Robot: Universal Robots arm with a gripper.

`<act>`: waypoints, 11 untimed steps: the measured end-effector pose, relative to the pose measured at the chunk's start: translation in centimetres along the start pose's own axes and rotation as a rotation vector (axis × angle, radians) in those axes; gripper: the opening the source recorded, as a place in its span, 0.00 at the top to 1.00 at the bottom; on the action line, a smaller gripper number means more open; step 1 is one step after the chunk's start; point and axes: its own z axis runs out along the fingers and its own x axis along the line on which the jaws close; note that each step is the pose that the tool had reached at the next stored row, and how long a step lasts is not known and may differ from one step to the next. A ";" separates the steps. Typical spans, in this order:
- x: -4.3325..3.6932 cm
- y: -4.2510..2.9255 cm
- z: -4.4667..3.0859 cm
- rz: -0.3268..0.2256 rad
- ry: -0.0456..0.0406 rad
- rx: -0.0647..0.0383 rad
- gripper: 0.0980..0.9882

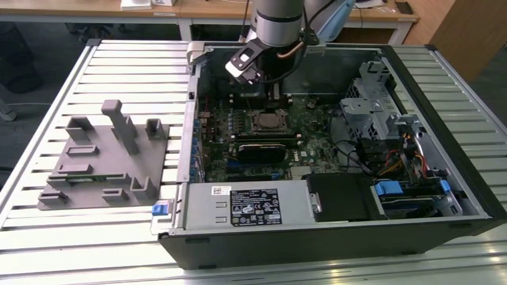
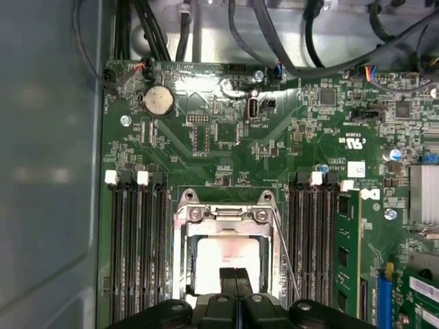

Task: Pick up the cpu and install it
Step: 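Install the first cpu locking lever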

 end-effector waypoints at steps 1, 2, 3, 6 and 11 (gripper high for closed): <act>-0.02 0.01 -0.43 0.000 -0.0002 0.000 0.99; -0.03 0.02 -0.90 0.000 0.0001 0.000 0.99; -0.05 0.03 -1.37 0.000 -0.0001 0.000 0.99; -0.10 0.07 -2.72 0.000 -0.0001 0.000 0.99; -0.18 0.12 -4.84 -0.001 -0.0001 0.000 0.99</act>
